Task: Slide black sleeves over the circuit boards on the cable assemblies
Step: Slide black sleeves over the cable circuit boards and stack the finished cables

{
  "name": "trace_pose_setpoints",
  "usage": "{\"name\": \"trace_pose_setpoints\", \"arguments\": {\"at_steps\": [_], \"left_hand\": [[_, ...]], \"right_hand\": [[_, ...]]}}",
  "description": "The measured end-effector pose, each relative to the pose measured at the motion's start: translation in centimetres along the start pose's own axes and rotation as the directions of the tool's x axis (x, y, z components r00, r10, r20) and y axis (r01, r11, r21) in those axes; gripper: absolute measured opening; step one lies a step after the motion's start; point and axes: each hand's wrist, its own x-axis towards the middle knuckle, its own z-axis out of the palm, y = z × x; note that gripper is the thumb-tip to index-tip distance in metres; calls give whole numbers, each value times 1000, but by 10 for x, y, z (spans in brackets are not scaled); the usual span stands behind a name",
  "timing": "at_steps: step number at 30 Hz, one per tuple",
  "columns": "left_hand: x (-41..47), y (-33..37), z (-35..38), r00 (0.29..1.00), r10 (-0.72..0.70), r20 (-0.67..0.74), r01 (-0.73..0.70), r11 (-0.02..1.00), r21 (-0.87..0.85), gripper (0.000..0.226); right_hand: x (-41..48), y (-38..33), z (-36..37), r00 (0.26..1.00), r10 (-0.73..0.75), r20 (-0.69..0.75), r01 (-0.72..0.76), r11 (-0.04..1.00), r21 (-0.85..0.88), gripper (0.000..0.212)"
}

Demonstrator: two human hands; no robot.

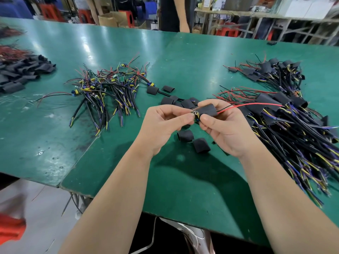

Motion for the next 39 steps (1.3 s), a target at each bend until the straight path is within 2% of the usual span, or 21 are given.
{"name": "trace_pose_setpoints", "arguments": {"at_steps": [8, 12, 16, 23, 27, 32, 35, 39], "left_hand": [[-1, 1, -2, 999, -1, 45, 0, 999, 33, 12], [-1, 1, -3, 999, 5, 45, -6, 1000, 10, 12], [-1, 1, -2, 998, 17, 58, -17, 1000, 2, 11], [-1, 2, 0, 998, 28, 51, -30, 999, 29, 13], [0, 0, 0, 1000, 23, 8, -23, 1000, 18, 12], [2, 0, -1, 1000, 19, -9, -19, 1000, -18, 9], [1, 0, -2, 1000, 14, 0, -14, 999, -32, 7], [1, 0, -1, 1000, 16, 22, -15, 1000, -24, 15]], "right_hand": [[0, -7, -11, 999, -15, 41, 19, 995, -94, 33], [0, -5, -11, 999, 5, 38, -4, 1000, -19, 31], [-1, -4, -10, 1000, 17, 22, -17, 1000, -13, 19], [-1, -3, -5, 997, 26, -70, -24, 1000, 17, 22], [0, 0, -4, 999, 3, -52, 0, 998, 58, 15], [0, 0, -4, 999, 31, -34, -27, 994, 107, 31], [0, 1, 0, 998, 23, -59, -17, 995, 94, 28], [-1, 4, 5, 996, 41, -83, -36, 998, 59, 22]]}}
